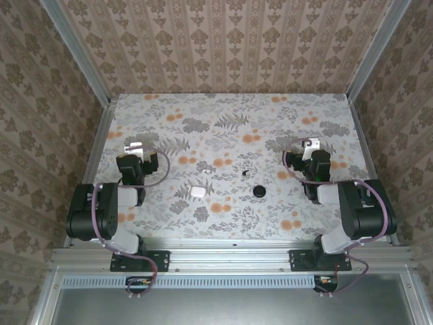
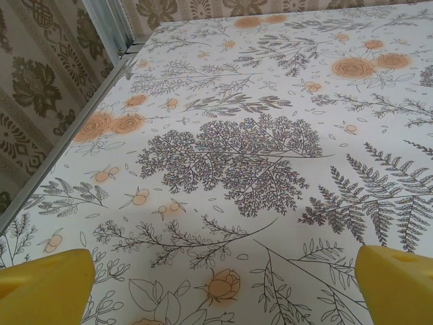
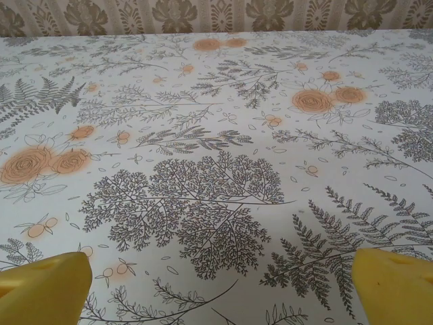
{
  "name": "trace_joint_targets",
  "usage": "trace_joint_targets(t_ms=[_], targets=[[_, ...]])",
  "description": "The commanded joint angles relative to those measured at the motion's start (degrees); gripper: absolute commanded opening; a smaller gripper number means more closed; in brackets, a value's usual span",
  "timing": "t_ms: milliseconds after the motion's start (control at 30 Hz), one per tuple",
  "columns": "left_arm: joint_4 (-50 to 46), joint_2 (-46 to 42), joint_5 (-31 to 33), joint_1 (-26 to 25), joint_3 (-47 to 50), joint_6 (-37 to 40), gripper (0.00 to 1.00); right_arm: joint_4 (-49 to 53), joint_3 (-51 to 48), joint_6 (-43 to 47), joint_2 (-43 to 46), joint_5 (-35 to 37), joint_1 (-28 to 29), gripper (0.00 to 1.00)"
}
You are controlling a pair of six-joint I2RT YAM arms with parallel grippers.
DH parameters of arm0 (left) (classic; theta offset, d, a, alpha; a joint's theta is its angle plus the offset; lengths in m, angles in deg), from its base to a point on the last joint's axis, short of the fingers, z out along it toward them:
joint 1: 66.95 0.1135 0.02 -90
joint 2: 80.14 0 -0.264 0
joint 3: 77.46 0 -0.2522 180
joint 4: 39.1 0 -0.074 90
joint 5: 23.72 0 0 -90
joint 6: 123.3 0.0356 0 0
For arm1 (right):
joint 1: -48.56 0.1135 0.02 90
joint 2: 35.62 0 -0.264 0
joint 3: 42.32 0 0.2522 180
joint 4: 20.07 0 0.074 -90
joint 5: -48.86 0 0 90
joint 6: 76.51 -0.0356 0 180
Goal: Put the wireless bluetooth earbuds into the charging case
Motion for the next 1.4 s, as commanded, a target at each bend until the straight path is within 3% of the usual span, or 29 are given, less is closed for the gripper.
trace_joint_targets(t_ms=[0, 933, 1033, 1133, 1367], targets=[[0.10, 0.29, -0.63, -0.10, -1.11, 0.13, 1.00, -0.25, 0.66, -0.37, 0.00, -0.72, 0.10, 1.00], [-0.54, -0.26, -0.20, -0.35, -1.41, 0.48, 1.00, -0.06, 0.76, -0.23, 0.59, -0.99, 0.08, 1.00], [-8.86, -4.61, 2.85, -1.61, -3.98, 0.59, 1.00, 11.09, 4.74, 0.76, 5.17, -1.52, 0.75, 1.00], [-21.23, -9.10, 4.35, -1.82, -8.31, -1.16, 1.00, 30.56, 13.16, -1.50, 10.08, -0.38, 1.95, 1.00], [-39.10, -10.93, 3.21, -3.54, -16.18, -5.21, 0.94, 61.98, 30.21, -10.56, 10.32, 6.29, 10.25, 1.00]])
